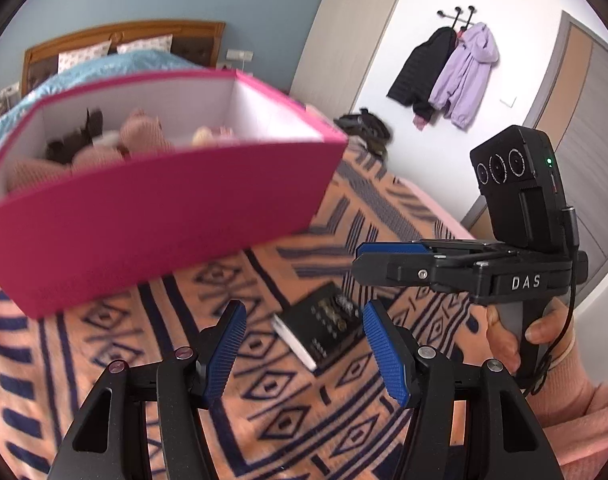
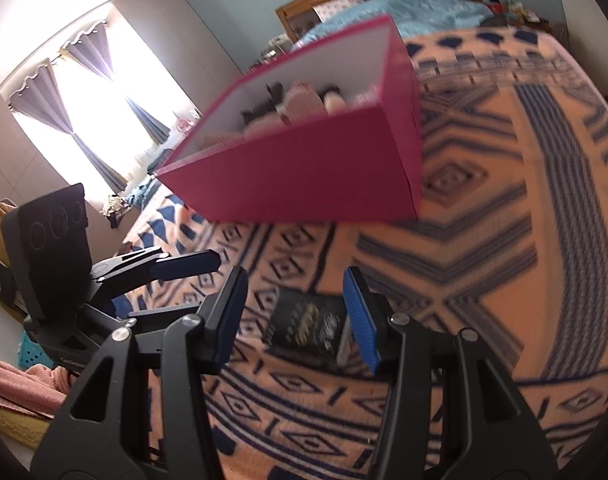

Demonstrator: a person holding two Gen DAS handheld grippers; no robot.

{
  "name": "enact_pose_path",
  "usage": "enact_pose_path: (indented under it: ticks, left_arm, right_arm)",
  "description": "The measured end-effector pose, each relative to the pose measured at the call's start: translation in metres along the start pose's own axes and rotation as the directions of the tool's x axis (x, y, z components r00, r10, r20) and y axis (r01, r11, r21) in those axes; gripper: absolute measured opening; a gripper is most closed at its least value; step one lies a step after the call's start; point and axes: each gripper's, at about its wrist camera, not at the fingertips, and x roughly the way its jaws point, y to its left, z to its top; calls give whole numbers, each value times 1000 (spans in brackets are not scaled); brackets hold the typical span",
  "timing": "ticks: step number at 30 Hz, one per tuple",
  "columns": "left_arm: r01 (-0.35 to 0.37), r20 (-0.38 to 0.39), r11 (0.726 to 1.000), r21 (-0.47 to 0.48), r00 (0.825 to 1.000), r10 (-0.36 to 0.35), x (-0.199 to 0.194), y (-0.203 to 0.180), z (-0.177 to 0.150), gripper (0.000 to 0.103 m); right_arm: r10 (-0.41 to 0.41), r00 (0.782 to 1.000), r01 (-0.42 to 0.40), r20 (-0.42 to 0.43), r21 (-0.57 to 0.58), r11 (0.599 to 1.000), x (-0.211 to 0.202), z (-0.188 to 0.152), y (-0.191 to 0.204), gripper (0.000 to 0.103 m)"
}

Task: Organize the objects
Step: 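Move the left gripper down to the black Face tissue pack, then close the left gripper on the black Face tissue pack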

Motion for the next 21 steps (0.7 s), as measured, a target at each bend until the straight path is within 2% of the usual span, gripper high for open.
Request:
enact_pose_path:
  ticks: [5,13,17,21]
  left_arm:
    - [20,-54,999,-32,998,-21,14,0,-11,60]
    - [58,-113,995,-76,991,-67,29,-3,-16,53]
    - [63,-128,993,-95,989,-75,34,-2,-18,51]
    - [76,-132,991,-113,987,-91,37,0,-18,45]
  right_arm:
    - [2,999,0,-36,54,999,10,-18,-13,52]
    - [3,999,-1,-43,60,998,16,-22,-14,52]
    - [14,998,-10,-53,65,998,20,-24,-14,52]
    - [19,999,-15,-49,78,997,20,-24,-18,52]
